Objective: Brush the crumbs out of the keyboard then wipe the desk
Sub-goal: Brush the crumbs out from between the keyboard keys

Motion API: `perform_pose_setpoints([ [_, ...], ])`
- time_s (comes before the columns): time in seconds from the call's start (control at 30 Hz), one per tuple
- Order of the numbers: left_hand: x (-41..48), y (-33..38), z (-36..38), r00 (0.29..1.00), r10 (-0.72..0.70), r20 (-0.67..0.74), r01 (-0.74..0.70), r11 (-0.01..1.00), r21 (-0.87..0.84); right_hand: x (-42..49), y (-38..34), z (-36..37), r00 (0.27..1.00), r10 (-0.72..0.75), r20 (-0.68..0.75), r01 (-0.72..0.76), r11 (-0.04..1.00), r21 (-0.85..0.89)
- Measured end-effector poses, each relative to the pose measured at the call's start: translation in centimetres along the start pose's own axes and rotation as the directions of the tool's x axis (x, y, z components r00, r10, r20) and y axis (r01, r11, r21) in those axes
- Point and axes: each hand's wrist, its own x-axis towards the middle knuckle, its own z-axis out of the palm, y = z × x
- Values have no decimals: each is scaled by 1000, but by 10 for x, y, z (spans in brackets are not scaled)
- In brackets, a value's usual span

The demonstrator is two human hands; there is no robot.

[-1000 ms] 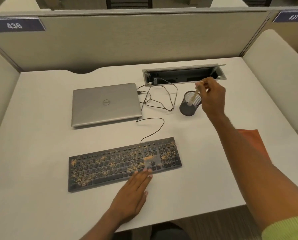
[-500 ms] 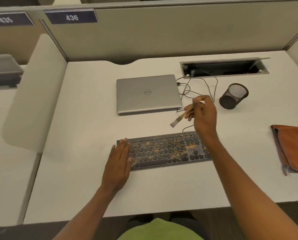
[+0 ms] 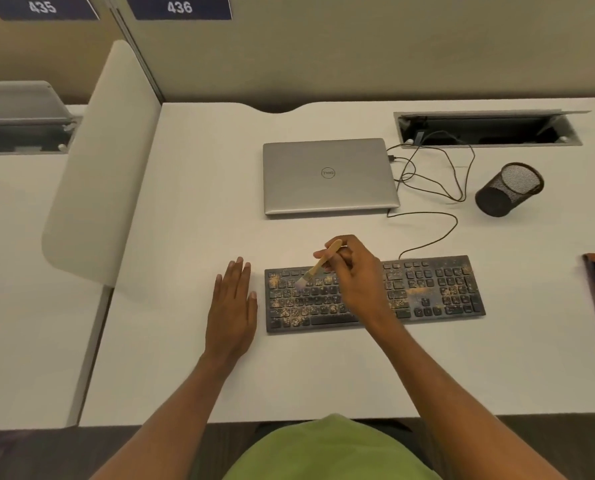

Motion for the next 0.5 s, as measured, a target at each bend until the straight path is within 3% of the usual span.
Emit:
perform_pose_setpoints([
  [0.33,2,-13,10,995,10,96,-24,989,144,3,-5,24,997,-5,-79,-3,995,-101],
  [0.5,3,-16,13,993,3,119,-28,977,213,9,-9,33,999,-18,-46,12,993,-115],
])
